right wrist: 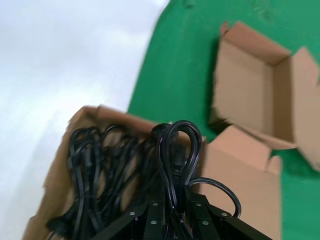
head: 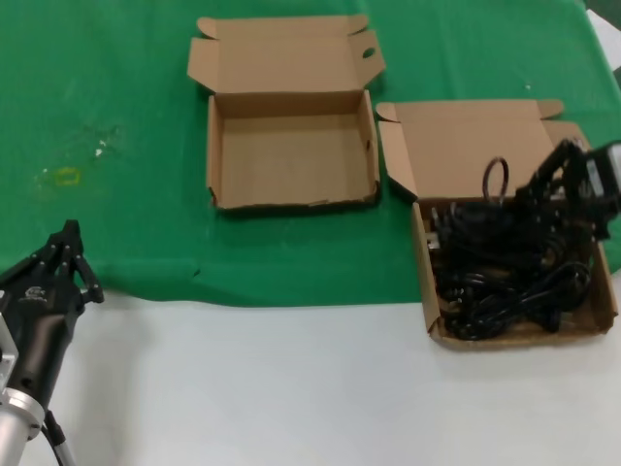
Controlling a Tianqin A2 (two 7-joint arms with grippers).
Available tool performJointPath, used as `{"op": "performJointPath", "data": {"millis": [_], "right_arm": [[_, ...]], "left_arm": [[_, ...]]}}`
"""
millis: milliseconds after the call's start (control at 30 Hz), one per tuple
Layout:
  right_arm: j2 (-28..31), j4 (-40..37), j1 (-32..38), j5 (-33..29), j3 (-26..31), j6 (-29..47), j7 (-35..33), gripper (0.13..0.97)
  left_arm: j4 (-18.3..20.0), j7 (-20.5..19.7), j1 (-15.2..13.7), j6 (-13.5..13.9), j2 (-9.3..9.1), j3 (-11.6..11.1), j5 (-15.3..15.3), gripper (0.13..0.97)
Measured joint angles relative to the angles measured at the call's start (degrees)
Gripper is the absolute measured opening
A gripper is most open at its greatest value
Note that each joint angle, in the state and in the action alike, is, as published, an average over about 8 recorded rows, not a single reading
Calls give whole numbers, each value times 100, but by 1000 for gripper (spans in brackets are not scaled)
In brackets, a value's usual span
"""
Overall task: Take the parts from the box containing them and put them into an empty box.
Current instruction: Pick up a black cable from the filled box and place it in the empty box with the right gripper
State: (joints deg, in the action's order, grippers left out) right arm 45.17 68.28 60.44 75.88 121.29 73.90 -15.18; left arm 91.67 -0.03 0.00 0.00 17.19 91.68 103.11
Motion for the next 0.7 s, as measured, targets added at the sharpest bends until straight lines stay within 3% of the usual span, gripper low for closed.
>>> {"op": "performJointPath", "data": {"millis": [300, 700], "right_arm": [[-322, 37, 553, -16, 29, 201, 434, 209], [-1314, -851, 1227, -108, 302, 64, 426, 207]], "left_arm": [[0, 0, 0, 0, 0, 0, 0, 144], [0, 2, 0, 0, 0, 0, 0, 144]]}}
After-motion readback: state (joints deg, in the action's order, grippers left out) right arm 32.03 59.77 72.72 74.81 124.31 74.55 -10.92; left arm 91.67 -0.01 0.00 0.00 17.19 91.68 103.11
